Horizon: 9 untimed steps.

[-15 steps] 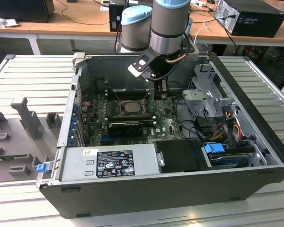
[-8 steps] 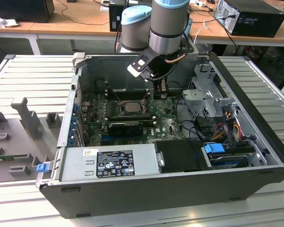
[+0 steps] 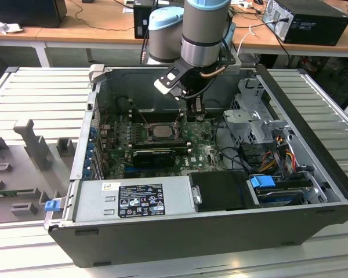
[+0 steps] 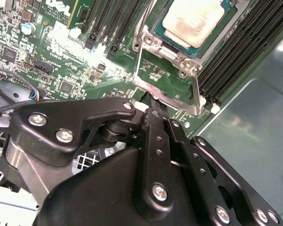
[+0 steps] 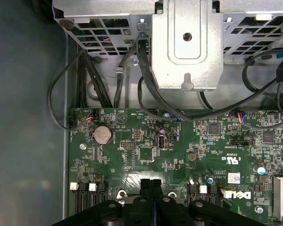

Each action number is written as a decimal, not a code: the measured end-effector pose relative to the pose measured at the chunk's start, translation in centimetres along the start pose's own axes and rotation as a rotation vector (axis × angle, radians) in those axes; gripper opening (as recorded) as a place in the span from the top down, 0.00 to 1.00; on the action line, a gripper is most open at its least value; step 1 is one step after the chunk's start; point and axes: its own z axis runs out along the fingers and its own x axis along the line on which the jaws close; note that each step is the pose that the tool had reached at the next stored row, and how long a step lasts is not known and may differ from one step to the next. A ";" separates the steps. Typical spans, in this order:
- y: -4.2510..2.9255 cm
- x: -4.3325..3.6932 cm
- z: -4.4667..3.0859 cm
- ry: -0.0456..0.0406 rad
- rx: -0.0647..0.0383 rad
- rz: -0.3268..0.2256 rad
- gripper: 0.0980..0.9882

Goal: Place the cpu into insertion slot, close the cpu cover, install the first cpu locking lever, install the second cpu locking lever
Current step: 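Close the cpu cover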

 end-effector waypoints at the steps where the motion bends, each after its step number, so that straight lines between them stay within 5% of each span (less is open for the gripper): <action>1: -0.11 0.00 -0.01 0.0000 0.000 0.000 0.99; 9: -0.45 0.00 -0.02 0.0000 0.000 0.000 0.99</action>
